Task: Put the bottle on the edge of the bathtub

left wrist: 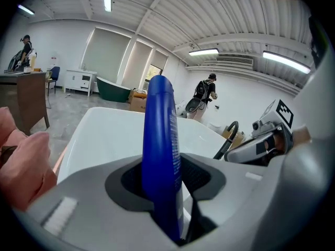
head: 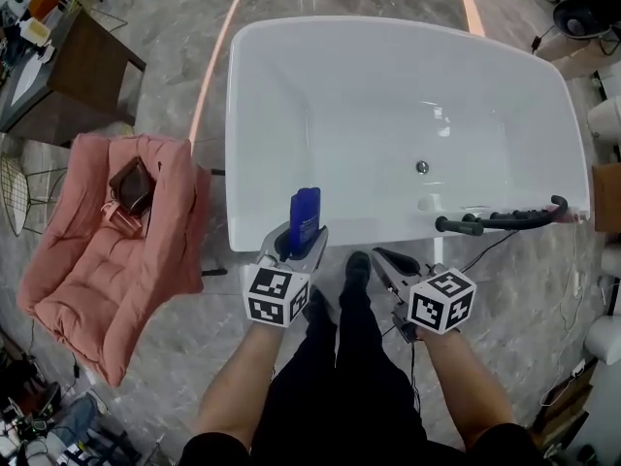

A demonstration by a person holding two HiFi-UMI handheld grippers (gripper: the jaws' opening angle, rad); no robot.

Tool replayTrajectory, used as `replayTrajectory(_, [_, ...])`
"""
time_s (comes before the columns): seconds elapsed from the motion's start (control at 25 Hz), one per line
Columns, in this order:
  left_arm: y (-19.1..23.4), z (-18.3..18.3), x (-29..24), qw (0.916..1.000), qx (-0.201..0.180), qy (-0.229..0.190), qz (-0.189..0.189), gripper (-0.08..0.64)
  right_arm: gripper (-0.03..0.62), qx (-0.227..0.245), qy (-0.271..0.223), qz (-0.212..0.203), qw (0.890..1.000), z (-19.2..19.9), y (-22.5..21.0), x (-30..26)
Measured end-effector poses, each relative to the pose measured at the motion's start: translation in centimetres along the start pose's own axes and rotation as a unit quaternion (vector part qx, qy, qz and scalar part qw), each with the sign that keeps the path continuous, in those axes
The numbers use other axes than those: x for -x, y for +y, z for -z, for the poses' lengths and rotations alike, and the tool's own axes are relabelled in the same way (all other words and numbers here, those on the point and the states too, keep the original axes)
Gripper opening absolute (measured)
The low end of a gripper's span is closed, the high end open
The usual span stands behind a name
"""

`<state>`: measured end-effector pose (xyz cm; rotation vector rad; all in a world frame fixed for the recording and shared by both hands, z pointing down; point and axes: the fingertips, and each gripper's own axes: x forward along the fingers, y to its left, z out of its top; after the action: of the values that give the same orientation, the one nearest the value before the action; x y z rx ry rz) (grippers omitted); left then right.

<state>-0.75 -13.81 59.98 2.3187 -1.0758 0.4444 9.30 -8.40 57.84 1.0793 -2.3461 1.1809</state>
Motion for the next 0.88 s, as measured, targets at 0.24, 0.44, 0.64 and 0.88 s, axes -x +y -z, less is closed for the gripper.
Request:
replayTrajectory(0.24, [1.2, 1.8, -3.5, 1.0, -0.002, 0.002, 0.008, 0.172, 0.011, -0.015, 0.016, 0.006, 1.0, 1.4, -2.4, -1.7])
replayTrajectory(0.44, [2.8, 3.6, -6.4, 0.9999, 0.008, 0.007, -0.001, 0.17, 0.012, -0.021, 0.03, 0.007, 0.999, 2.1, -3.6, -2.4])
replayTrajectory(0.64, [3.5, 4.6, -9.4, 0.9998, 0.016, 0.009, -0.002, 0.17, 0.011, -0.021, 0.042, 0.013, 0.999, 2.4, -4.8, -2.6])
replayTrajectory(0.88, [4.2, 5.5, -12.0, 0.9999, 0.007, 0.014, -0.005, 0.17, 0.011, -0.026, 0.048, 0.021, 0.998, 2.8, -6.2, -2.8])
